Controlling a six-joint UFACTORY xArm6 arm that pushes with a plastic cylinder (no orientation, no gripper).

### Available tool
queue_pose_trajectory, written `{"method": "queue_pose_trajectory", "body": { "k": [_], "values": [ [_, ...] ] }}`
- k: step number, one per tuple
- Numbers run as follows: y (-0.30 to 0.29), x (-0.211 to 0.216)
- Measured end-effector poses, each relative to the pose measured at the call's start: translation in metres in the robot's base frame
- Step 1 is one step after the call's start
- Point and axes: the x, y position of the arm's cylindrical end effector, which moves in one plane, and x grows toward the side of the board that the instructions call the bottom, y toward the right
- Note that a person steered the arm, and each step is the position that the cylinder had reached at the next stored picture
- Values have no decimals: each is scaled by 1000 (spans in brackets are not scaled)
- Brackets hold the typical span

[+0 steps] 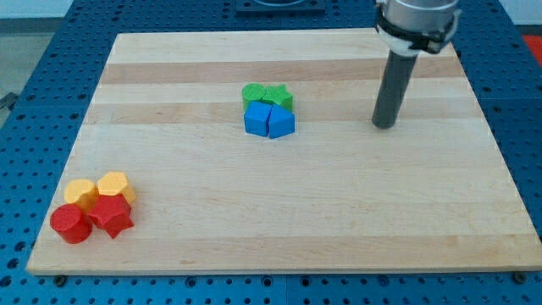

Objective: Separate the blue blocks from the green blocks

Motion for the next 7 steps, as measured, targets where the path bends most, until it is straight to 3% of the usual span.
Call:
{"method": "queue_pose_trajectory", "body": {
  "k": [1,4,7],
  "values": [
    [-26,17],
    [-87,-14],
    [-213,-15]
  ]
}}
